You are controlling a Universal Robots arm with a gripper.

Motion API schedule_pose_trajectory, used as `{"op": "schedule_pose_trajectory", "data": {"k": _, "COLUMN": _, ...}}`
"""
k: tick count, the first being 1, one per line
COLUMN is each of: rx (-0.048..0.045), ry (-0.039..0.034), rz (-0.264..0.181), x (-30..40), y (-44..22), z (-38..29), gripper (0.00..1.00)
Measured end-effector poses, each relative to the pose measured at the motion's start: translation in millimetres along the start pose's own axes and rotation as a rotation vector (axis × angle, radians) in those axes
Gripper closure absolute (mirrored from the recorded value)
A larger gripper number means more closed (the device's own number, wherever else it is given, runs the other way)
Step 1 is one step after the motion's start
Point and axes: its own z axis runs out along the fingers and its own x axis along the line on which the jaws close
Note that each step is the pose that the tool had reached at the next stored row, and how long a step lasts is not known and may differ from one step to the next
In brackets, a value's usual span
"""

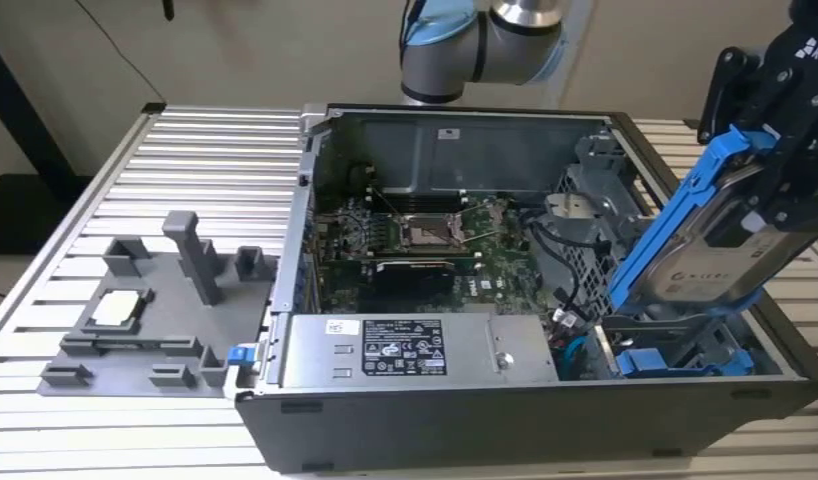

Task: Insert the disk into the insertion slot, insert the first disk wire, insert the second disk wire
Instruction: 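Insert the disk into the insertion slot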

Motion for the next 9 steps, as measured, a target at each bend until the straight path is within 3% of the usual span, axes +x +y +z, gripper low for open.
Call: {"op": "schedule_pose_trajectory", "data": {"k": 9, "rx": 0.0006, "ry": 0.0000, "rz": -0.001, "x": 0.0, "y": -1.0, "z": 10.3, "gripper": 0.67}}
